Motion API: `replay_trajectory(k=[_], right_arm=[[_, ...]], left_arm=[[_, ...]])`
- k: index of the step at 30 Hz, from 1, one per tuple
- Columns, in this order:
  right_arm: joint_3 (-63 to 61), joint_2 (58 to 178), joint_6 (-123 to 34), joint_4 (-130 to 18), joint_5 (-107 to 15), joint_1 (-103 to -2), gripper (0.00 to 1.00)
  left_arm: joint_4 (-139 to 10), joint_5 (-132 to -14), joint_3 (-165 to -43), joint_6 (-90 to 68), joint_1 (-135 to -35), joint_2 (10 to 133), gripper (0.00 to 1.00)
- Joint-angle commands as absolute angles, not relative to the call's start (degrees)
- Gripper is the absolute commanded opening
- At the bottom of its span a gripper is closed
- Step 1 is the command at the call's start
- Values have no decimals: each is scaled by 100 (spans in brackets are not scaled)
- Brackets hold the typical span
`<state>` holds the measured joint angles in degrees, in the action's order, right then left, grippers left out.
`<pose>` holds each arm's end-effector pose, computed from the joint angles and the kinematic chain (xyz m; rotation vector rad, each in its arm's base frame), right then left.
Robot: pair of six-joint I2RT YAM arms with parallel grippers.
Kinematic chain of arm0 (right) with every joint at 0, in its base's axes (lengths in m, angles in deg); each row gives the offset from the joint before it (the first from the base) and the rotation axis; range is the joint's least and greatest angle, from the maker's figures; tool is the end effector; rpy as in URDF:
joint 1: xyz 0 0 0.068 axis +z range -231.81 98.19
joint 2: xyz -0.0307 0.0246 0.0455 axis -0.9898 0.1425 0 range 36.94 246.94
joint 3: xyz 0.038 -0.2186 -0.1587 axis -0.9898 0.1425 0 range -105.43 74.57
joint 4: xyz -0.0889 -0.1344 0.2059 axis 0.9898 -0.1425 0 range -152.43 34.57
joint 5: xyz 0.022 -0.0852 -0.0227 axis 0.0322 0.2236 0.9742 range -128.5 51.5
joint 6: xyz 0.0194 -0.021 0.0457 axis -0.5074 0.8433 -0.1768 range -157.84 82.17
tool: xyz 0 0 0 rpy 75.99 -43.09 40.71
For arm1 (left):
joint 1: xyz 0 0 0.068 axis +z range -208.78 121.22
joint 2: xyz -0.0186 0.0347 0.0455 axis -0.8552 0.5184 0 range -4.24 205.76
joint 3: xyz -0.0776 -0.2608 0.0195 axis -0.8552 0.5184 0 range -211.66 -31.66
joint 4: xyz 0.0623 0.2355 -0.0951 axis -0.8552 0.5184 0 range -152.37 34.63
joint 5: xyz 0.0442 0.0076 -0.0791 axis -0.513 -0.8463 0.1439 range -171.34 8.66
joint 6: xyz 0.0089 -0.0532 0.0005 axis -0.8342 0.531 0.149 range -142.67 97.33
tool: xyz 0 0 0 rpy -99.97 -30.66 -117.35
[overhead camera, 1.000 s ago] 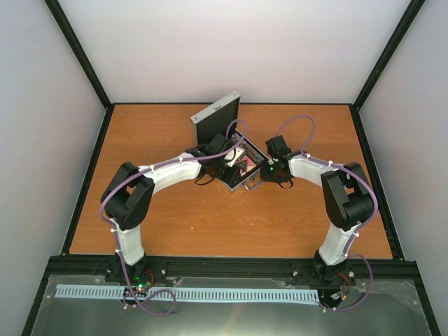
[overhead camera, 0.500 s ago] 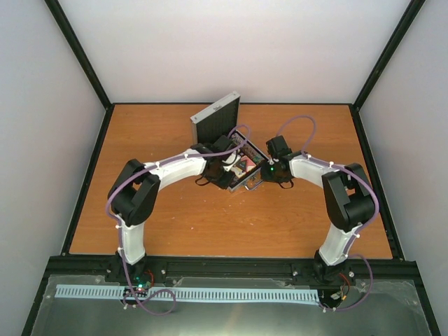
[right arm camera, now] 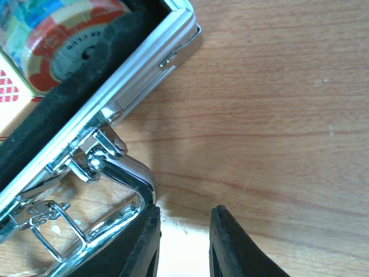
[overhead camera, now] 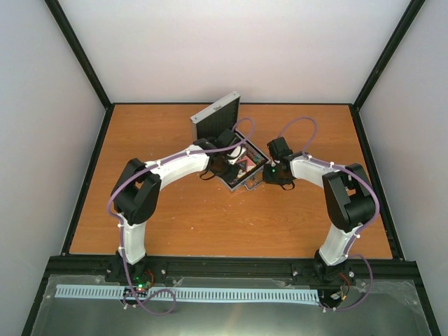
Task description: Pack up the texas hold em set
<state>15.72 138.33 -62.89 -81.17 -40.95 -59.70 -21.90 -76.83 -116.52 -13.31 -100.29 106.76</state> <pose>0.3086 0.1270 0.1491 0.0605 2.7980 0.2698 0.3010 -0.2702 0.2053 0.7931 2.6706 -0.3469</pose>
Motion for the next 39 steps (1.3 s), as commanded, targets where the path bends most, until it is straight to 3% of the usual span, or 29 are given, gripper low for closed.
replay_trajectory(k=[1, 9, 21, 39], right_arm=[[1638, 13729, -6311, -8172, -3940, -6027, 26], [1647, 13719, -6299, -8167, -3921, -6027, 26], [1697, 13672, -6276, -8167, -3867, -6037, 26], [1729, 13578, -6273, -8156, -3849, -6058, 26]], left_arm=[[-2190, -7594, -11878, -1490, -10061, 10833, 22], [-2219, -7709, -11735, -1566, -10105, 10975, 22], [-2115, -8067, -11048, -1618, -10183, 11121, 9], [-2431, -8255, -9861, -1411, -10184, 11476, 6]])
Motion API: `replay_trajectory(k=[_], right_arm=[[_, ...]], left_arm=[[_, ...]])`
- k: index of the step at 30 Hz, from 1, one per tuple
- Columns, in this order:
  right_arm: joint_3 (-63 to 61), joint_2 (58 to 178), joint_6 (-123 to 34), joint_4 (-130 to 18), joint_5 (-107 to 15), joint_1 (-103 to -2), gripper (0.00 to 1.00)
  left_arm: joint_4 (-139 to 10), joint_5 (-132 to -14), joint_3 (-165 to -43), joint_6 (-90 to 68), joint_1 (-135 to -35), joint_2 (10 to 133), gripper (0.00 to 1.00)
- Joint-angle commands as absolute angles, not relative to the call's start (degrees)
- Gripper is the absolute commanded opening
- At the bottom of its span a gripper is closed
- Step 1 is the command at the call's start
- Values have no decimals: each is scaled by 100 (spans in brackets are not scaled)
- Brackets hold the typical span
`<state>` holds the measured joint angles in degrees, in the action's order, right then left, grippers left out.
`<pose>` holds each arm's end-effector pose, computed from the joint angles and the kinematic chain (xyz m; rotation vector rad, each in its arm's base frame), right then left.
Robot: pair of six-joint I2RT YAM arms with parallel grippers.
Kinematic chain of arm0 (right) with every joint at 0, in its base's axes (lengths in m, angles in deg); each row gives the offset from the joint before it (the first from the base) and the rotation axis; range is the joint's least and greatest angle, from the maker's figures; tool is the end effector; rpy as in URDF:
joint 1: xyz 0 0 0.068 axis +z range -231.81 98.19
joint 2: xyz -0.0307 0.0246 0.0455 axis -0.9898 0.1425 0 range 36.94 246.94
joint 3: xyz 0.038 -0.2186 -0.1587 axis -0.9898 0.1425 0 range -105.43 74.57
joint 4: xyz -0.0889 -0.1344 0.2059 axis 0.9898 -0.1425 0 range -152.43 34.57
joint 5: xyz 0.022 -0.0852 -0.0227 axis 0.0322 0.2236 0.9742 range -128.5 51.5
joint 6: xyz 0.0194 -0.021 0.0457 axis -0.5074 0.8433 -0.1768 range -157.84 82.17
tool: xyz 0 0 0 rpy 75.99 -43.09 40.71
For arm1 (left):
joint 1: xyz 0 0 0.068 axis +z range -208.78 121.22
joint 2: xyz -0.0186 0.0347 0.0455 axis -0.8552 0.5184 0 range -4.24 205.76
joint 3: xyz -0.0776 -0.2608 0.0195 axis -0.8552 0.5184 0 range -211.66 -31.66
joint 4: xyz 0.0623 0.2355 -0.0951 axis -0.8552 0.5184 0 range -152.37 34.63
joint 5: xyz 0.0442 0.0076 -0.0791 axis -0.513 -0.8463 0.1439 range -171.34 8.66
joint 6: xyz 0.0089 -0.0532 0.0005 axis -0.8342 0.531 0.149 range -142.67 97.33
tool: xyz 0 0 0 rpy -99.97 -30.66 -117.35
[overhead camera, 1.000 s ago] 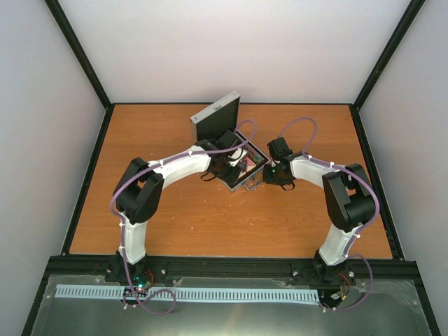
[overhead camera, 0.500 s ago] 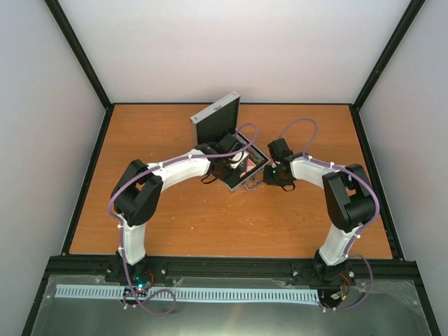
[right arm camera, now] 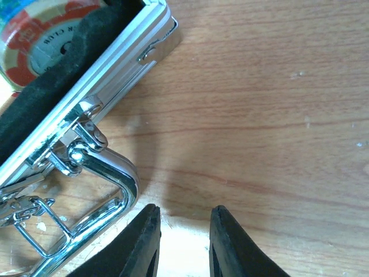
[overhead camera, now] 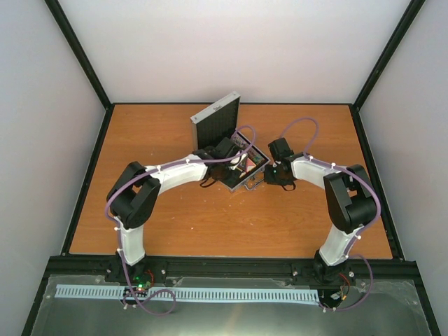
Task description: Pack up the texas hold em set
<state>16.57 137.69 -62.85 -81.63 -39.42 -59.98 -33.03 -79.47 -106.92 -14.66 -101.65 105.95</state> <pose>0.3054 0.1230 0.1484 0.0738 2.8009 0.2277 0.2879 -0.2689 0.1714 0.8284 2.6048 -0.3086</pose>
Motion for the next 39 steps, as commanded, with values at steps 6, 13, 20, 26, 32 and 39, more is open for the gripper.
replay_trajectory(k=[6, 13, 20, 26, 32, 39], right_arm=[[1739, 13524, -6280, -8154, -3816, -6060, 27], [1629, 13460, -6280, -8233, -3814, -6063, 27], [923, 13028, -6203, -8734, -3845, -6107, 28], [502, 12473, -6123, -9085, -4009, -6190, 38], [466, 12082, -5932, -9242, -4205, -6347, 64], [644, 11886, -5835, -9128, -4449, -6424, 78]], left_arm=[[-2637, -8141, -9475, -1341, -10197, 11537, 6], [-2691, -8065, -9342, -1214, -10228, 11474, 7], [-1642, -7815, -11913, -1151, -10220, 11417, 22], [-233, -7701, -15288, -1142, -10108, 11645, 72], [352, -7543, -16386, -973, -9196, 11189, 100], [123, -7568, -15883, -629, -8124, 10615, 100]])
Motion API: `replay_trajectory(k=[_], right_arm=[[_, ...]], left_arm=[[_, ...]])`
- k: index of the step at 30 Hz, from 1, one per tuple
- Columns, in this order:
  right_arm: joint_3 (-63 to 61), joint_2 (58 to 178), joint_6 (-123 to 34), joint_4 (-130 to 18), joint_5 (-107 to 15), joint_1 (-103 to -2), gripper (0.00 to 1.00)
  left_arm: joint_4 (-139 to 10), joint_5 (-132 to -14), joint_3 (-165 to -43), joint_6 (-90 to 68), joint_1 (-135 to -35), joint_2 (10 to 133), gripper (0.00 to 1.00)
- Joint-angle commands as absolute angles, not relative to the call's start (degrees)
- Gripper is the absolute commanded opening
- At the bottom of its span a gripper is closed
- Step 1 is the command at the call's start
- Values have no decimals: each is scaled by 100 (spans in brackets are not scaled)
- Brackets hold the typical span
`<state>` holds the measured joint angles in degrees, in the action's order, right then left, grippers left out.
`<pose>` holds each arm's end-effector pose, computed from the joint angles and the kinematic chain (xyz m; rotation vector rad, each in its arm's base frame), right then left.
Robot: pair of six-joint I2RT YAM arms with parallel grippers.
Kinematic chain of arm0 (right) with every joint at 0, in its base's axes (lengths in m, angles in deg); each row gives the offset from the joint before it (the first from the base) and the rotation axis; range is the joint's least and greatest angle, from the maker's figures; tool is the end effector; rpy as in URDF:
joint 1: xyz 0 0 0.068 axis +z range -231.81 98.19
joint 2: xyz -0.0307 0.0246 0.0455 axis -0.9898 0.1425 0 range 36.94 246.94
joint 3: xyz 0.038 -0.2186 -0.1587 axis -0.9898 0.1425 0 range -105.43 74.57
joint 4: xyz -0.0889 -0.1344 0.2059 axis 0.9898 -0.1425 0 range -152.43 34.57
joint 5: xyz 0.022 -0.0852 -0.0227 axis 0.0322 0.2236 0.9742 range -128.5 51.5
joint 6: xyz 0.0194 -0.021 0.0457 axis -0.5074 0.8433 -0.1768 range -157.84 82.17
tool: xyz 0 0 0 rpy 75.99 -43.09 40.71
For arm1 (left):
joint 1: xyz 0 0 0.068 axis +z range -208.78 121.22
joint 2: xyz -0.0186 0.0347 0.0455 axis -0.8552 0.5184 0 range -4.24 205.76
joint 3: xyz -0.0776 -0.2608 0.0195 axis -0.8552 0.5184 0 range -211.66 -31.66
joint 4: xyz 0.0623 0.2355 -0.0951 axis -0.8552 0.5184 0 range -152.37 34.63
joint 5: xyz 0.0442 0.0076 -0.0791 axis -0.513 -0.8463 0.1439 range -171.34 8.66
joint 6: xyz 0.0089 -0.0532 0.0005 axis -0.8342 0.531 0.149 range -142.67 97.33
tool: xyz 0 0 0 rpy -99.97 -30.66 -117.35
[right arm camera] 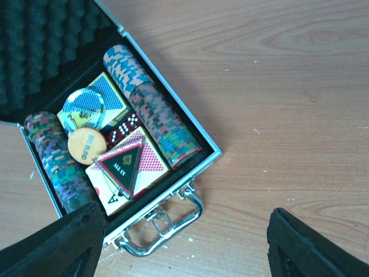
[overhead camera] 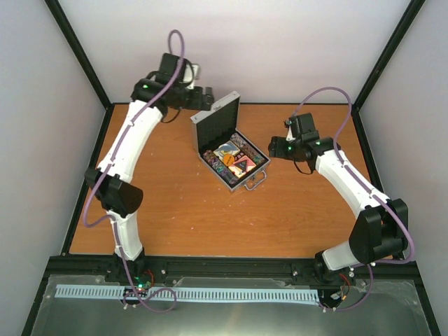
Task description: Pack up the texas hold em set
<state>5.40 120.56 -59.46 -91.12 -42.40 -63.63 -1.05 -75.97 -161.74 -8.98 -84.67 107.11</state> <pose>0.2966 0.1000 0.2888 0.0441 2.4822 0.3860 0.3670 -0.1818 0.4207 0.2983 2.3356 -0.4540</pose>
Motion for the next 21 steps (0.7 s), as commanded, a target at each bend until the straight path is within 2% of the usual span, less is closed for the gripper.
replay_trajectory(k=[1, 6, 10, 13, 17, 21], right_arm=[[654, 11879, -5835, -9112, -4514, -6427, 78], [575, 11986, -5787, -9069, -4823, -6432, 81], [464, 12068, -5693, -9096, -4874, -6443, 84], [462, 12096, -5620, -9046, -5040, -6503, 86], [604, 12135, -5458, -8887, -5416, -6711, 88], [830, 12252, -5346, -8672, -5860, -7029, 88]], left_arm=[[13, -7571, -15808, -617, -8060, 10606, 100], [-429, -7068, -15550, -476, -7670, 10788, 100], [-736, -6032, -15221, -528, -7607, 10901, 100], [-1282, -5066, -14454, -541, -7629, 10667, 100], [-1573, -4496, -13595, -769, -7897, 10351, 100], [-1491, -4119, -12864, -1029, -8614, 10271, 100]])
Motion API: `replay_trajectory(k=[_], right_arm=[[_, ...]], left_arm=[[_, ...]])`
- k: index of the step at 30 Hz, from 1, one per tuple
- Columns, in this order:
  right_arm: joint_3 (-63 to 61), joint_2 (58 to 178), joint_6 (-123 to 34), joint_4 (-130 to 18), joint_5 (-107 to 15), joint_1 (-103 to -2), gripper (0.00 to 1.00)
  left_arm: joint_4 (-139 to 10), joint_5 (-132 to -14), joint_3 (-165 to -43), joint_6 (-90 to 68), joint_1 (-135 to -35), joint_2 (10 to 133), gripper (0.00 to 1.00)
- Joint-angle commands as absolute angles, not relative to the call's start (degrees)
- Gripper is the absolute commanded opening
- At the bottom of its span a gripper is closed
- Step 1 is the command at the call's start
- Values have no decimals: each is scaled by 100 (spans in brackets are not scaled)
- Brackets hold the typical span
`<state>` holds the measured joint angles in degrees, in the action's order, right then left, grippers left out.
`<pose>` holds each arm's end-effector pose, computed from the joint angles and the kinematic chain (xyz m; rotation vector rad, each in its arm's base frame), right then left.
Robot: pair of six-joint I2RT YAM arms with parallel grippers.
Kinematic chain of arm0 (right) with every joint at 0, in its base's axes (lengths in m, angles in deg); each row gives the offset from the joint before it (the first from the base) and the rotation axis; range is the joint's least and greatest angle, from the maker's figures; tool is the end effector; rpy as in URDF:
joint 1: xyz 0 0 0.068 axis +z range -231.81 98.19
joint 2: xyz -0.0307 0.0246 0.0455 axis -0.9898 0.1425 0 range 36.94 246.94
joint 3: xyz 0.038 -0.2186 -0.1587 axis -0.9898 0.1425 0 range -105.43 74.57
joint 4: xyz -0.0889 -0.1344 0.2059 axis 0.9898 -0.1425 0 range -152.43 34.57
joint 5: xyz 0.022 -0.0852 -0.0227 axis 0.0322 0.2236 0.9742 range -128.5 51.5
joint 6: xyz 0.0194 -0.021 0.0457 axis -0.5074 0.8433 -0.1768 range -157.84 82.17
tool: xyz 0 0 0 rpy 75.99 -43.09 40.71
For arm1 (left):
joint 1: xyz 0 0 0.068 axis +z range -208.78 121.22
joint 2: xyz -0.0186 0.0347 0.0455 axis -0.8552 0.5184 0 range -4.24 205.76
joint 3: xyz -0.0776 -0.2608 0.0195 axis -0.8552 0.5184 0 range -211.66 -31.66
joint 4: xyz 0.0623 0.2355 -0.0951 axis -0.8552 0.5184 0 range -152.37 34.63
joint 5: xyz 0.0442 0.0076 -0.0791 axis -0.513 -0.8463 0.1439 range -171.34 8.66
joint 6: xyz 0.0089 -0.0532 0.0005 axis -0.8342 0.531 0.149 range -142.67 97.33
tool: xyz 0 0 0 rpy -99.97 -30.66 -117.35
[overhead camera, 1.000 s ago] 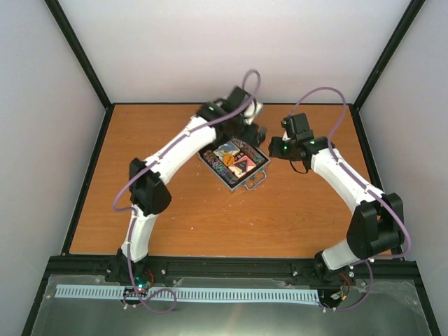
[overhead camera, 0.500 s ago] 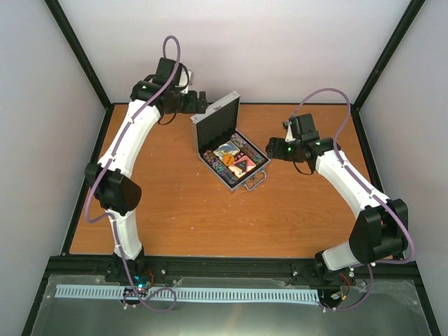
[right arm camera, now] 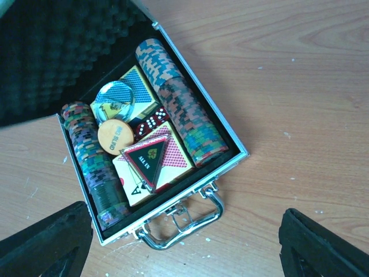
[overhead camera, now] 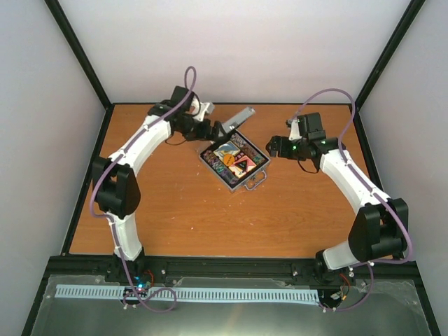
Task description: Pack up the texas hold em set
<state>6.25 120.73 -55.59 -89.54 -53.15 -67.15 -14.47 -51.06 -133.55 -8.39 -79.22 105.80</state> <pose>0.3013 0.0882 0.2859 -0.0502 2.4783 0.5602 0.3873 -0.1635 0.2992 0.3525 2.5733 -0.9044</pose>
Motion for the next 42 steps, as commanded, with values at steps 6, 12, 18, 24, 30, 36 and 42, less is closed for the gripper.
replay_trajectory(k=[6, 12, 18, 24, 30, 36, 42], right_arm=[[1231, 12470, -5263, -8311, -6397, -7337, 88], [1664, 12806, -5353, -7635, -7148, -7622, 88], [1510, 13412, -5224, -7221, -8133, -7599, 81], [1345, 13701, -4579, -7638, -8252, -7383, 74], [1429, 13799, -4460, -7681, -8433, -7136, 67], [1388, 13958, -4469, -7677, -8286, -6996, 58], [1274, 14201, -4335, -7766, -8172, -6871, 55]], left_arm=[[-2222, -4001, -11454, -505, -9009, 9625, 100], [-2896, -4597, -10230, 589, -8950, 9134, 100], [-3872, -4457, -9472, 1543, -8633, 9058, 100], [-4224, -4437, -9548, 2052, -8488, 9496, 100], [-4148, -4578, -9653, 2079, -8488, 9795, 92], [-4129, -4526, -9796, 2005, -8489, 10001, 74], [-4109, -4416, -9850, 1980, -8488, 10163, 70]])
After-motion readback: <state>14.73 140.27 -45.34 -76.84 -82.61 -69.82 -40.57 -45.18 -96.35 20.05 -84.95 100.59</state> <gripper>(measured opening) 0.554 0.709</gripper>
